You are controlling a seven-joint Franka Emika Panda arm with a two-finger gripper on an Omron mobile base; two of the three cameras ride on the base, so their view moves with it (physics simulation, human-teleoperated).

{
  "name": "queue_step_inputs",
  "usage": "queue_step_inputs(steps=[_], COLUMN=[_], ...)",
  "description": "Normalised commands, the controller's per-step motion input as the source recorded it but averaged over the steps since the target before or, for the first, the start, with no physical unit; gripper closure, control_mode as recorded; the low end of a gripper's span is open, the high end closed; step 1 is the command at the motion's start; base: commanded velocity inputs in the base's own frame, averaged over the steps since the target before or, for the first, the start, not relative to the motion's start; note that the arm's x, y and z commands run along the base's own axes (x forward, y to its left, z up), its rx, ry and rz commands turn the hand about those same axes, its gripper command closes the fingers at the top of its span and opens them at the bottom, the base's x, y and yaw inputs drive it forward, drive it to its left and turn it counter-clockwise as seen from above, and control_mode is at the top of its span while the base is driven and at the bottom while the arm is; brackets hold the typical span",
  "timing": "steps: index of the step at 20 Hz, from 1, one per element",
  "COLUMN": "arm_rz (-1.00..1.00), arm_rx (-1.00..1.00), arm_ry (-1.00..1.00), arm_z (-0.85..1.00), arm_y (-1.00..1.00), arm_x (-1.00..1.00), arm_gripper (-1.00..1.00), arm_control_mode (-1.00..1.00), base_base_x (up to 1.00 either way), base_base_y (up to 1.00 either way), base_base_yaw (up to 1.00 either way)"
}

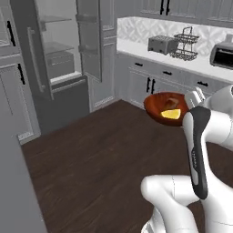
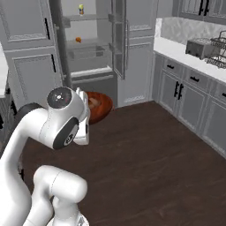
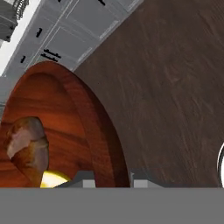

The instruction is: Pick the chicken drumstick and lemon wedge from their plates and place them in the bowl. Then put the bowl in the fridge.

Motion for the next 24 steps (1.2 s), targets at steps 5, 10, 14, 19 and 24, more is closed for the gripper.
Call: queue_step_inputs(steps=[5,10,14,19,24], arm_rz=[0.0,0.0,0.0,0.0,0.0], arm_rx=[0.0,0.0,0.0,0.0,0.0], arm_ry=[0.0,0.0,0.0,0.0,0.0], arm_z=[0.0,0.0,0.0,0.0,0.0], arm_y=[0.0,0.0,0.0,0.0,0.0], arm_x=[0.0,0.0,0.0,0.0,0.0], arm_gripper=[1.0,1.0,1.0,1.0,1.0], arm_control_mode=[1.0,1.0,1.0,1.0,1.0], base_base_x=[1.0,1.0,1.0,1.0,1.0], base_base_y=[-0.55,-0.68,-0.96,-1.0,-0.33], base_base_yaw=[0.56,0.59,0.49,0.43,-0.01])
